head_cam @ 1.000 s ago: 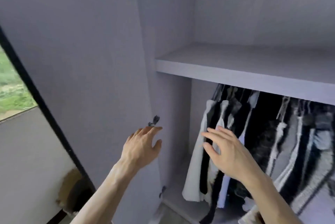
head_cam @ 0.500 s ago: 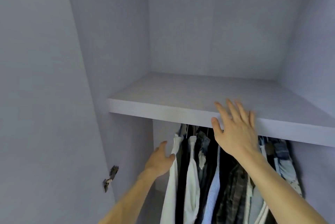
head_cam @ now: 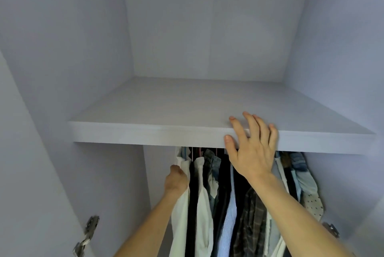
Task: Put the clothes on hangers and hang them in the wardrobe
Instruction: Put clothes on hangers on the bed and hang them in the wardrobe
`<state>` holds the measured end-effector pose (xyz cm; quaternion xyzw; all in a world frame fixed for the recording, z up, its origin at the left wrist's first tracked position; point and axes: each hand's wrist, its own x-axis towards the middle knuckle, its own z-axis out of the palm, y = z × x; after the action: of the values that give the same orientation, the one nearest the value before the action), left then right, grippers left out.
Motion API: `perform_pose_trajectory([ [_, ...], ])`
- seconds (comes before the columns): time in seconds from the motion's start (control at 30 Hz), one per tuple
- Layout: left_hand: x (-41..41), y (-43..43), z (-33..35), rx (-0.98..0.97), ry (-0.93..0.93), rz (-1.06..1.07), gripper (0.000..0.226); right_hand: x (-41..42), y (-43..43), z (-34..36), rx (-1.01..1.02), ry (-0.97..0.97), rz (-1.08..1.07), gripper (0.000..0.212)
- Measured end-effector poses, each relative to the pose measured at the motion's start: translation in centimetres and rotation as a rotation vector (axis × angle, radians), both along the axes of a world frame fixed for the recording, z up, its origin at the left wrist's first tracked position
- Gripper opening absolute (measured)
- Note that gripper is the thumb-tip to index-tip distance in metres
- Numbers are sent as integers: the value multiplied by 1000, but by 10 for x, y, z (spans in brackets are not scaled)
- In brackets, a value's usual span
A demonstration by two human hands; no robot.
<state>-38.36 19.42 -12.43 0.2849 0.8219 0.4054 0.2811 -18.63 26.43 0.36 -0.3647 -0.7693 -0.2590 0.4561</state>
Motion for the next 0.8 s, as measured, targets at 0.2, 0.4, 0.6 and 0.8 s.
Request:
perform_pose_trajectory([
  [0.2,3,-6,-1,-95,119,-165,53,-5,0,-4,32,57,-14,49],
  [0.4,-5,-7,14,-56,71,-83,42,-5,0,-3,33,52,-19,50],
  [0.6,-16,-15,28,-24,210,-34,40,-6,1,-3,33,59,-21,50],
  [0.8,-17,-24,41,146,198,51,36,-6,0,-3,15,41,-26,51],
])
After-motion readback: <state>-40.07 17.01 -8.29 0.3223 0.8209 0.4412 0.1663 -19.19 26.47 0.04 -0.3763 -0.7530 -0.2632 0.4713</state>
